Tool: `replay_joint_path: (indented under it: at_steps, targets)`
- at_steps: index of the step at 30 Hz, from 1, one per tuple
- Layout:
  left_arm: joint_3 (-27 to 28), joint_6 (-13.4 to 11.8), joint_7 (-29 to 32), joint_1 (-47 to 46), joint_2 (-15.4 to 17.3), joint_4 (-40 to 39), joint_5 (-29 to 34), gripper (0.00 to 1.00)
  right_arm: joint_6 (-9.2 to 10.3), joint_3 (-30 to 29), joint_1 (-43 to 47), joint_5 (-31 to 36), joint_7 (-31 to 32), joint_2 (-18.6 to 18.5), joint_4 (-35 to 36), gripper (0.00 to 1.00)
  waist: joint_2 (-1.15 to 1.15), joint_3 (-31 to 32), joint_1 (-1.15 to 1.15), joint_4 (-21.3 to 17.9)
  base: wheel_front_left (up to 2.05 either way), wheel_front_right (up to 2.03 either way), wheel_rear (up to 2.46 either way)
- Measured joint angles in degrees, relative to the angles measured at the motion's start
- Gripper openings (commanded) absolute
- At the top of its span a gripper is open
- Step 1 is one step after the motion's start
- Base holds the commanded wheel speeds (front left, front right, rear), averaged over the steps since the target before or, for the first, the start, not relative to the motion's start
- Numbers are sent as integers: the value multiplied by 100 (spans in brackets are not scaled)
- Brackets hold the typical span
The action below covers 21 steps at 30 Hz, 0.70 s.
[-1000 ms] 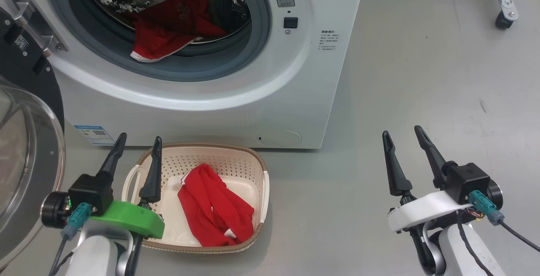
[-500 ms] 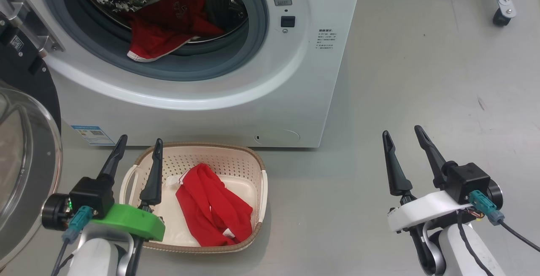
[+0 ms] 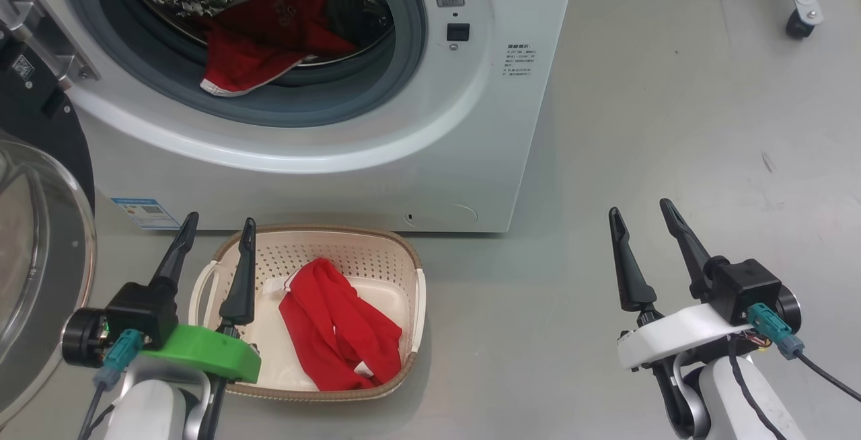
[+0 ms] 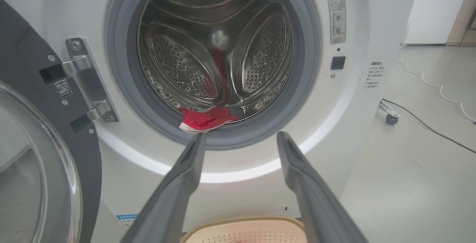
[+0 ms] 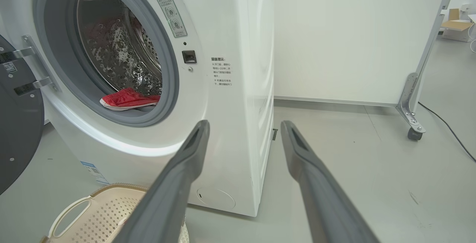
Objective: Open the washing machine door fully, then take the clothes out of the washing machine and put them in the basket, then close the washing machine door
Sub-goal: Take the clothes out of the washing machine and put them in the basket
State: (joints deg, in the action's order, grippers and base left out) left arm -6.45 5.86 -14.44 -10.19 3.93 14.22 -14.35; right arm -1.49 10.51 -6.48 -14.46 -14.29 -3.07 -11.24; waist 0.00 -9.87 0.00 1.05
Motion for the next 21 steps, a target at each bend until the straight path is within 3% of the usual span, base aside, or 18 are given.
replay_joint_path:
  at_steps: [10, 21]
  targets:
    - [20, 5, 0, 7, 53, -29, 165, 100, -21, 66, -3, 27, 0, 3, 112, 100, 0, -333, 0, -83, 0, 0, 0]
    - [78, 4, 280, -487, 543, 44, 427, 100, -40, 261, -209, 49, 0, 12, 203, 100, 0, -889, 0, -276, 0, 0, 0]
